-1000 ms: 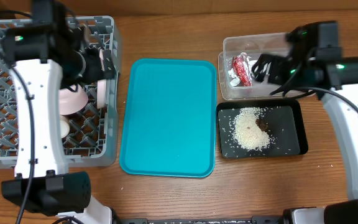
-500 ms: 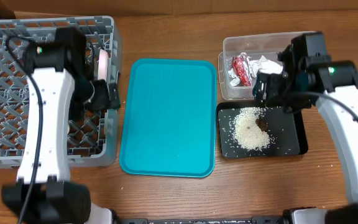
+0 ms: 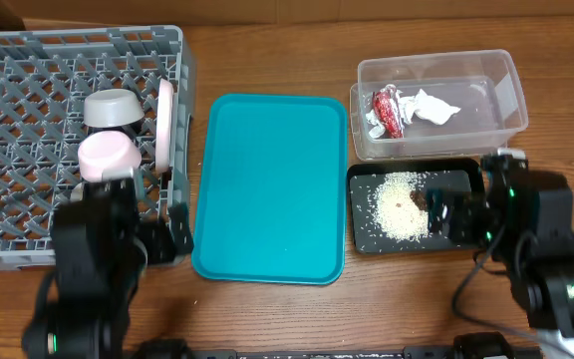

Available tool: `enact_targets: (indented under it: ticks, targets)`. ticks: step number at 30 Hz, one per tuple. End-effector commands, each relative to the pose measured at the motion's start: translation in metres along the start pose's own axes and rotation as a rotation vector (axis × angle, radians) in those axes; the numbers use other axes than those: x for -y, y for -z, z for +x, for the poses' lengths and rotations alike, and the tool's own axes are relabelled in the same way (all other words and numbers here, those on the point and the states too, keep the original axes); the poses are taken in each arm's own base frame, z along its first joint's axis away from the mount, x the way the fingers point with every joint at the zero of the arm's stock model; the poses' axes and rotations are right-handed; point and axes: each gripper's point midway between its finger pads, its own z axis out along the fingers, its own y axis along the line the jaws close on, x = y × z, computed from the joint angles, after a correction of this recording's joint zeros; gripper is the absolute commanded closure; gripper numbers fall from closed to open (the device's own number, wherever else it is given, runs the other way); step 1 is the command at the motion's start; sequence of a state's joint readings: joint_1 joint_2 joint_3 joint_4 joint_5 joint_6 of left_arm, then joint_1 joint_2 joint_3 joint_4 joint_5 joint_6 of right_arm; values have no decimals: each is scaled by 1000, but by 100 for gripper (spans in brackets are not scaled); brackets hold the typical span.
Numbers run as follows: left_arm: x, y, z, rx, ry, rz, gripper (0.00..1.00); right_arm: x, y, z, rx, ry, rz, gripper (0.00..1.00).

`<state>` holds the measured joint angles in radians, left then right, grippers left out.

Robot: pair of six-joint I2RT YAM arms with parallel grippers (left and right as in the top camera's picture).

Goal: Sort waste into correct bins and load items into the dishwasher

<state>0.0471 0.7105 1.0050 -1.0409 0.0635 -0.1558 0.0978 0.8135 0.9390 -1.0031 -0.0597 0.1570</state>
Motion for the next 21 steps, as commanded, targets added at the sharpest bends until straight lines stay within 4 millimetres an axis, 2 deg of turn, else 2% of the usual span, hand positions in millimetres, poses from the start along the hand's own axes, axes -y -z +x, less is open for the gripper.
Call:
enact_targets:
  ticks: [1, 5, 11, 21]
  targets:
    - [-1, 10, 6, 74, -27, 7, 0, 5, 9, -1, 42, -2, 22, 0]
    - [-1, 18, 10, 93, -28, 8, 0, 5, 8, -1, 42, -2, 22, 0]
    - [-4, 16, 27, 22, -24, -3, 0, 6, 2, 1, 13, -4, 29, 0]
    - [-4, 16, 28, 18, -24, -3, 0, 8, -9, 4, -31, -7, 40, 0]
